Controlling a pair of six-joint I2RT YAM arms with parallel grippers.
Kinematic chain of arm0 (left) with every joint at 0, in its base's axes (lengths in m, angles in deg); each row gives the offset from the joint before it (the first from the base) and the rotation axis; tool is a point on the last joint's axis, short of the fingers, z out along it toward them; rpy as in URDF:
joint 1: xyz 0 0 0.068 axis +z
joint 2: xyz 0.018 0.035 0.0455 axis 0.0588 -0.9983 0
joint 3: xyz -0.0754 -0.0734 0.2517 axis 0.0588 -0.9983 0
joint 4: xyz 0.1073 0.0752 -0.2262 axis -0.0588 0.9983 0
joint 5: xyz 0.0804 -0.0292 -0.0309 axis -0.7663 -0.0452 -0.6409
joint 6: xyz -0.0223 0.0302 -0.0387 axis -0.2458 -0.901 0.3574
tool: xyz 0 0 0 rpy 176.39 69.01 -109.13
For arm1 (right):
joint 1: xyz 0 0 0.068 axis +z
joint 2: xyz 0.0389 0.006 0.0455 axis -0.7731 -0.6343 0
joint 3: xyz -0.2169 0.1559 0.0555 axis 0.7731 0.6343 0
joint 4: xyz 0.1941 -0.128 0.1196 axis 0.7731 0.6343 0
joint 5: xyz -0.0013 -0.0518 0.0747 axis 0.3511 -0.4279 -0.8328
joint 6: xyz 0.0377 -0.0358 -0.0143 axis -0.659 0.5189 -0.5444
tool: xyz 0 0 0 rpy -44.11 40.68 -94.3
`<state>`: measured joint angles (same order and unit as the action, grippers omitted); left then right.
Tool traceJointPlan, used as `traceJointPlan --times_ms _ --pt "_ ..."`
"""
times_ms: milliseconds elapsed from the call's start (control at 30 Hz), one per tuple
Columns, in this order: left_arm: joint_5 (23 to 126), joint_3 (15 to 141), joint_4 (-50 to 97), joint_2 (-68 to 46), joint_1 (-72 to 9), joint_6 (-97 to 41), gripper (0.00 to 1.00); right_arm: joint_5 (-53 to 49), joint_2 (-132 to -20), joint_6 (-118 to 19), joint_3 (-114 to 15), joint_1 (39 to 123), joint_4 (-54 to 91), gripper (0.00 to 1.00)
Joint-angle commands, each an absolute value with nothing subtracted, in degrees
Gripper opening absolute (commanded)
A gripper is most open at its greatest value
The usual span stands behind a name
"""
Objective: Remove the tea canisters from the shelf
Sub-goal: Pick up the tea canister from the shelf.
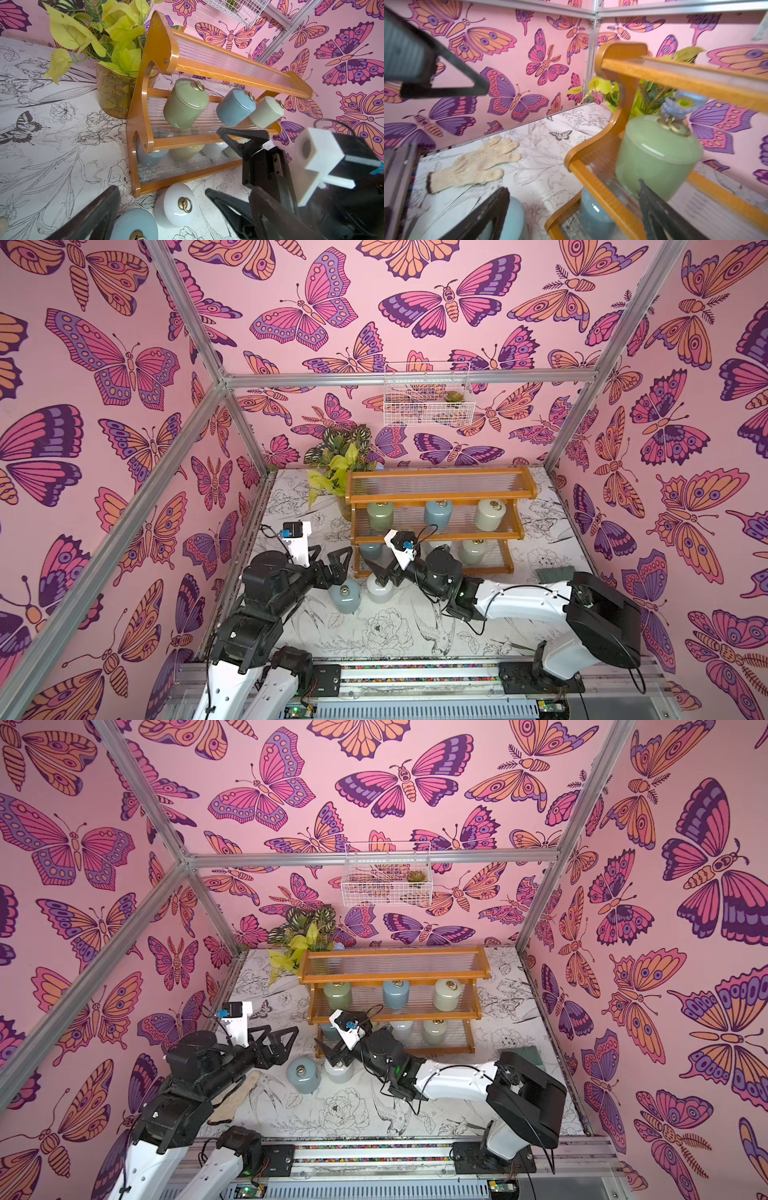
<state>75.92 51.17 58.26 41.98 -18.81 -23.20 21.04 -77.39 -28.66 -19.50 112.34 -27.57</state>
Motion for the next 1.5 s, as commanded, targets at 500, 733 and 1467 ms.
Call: traceJointPlan --times_ms 500,733,1467 --pt "77.35 52.33 57.05 40.76 -19.04 -25.32 1.0 29.01 -87.74 -28.57 -29.34 108.02 -31.68 0.99" --pt "77.67 52.54 57.05 40.68 -19.03 -25.25 1.0 26.85 -89.62 -31.04 -30.15 105.62 -33.23 0.99" --pt "77.37 53.55 57.04 40.43 -19.02 -26.37 1.0 21.14 -99.4 -34.69 -39.3 101.98 -31.18 1.0"
